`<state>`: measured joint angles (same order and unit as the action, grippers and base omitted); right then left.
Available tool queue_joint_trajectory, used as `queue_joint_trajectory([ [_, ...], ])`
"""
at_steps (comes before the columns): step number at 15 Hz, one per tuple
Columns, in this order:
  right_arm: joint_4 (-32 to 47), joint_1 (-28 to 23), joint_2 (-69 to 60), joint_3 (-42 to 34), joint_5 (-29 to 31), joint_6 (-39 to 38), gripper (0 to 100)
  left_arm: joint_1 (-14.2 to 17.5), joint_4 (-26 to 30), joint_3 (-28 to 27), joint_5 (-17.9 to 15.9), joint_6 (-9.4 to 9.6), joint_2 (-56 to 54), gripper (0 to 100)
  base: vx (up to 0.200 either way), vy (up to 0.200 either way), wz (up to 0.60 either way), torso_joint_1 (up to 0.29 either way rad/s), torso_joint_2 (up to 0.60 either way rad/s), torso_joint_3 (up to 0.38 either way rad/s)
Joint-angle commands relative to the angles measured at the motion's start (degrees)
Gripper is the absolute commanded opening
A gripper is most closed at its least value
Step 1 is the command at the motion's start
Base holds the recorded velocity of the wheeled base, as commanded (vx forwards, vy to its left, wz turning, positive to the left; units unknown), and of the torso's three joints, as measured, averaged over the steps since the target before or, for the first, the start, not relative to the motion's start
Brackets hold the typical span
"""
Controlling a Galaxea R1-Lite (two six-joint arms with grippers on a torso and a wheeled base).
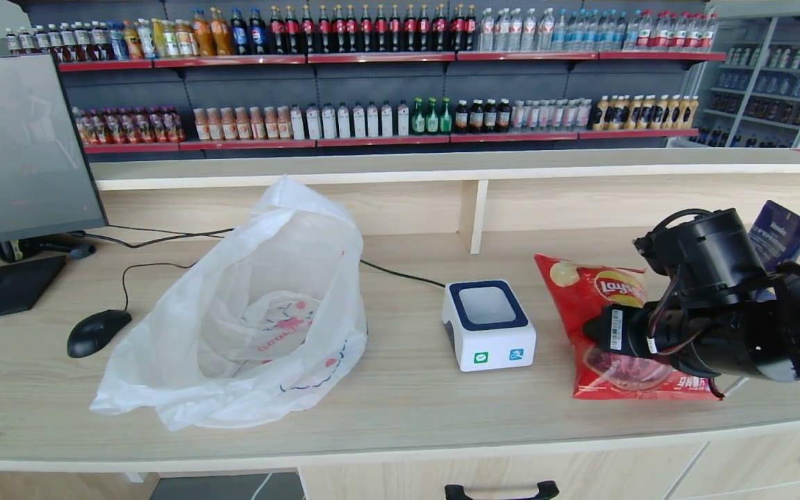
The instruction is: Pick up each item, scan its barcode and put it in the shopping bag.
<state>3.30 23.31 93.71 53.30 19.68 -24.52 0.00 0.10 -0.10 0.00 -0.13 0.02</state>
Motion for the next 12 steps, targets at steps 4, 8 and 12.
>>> queue_joint_trajectory([
  [4,0.30,0.16,-3.45,2.07,0.19,1.14,0,0.00,-0.01,0.01,0.00,-0.04,-0.02,100,0.000,0.000,0.00,0.000,0.00,0.000],
  [8,2.76,0.16,-7.22,1.72,0.19,1.05,0,0.00,-0.01,0.01,0.00,-0.04,-0.02,100,0.000,0.000,0.00,0.000,0.00,0.000],
  [12,2.85,0.16,-10.65,1.46,0.28,1.14,0,0.00,-0.01,0.01,0.00,-0.04,-0.02,100,0.000,0.000,0.00,0.000,0.00,0.000],
])
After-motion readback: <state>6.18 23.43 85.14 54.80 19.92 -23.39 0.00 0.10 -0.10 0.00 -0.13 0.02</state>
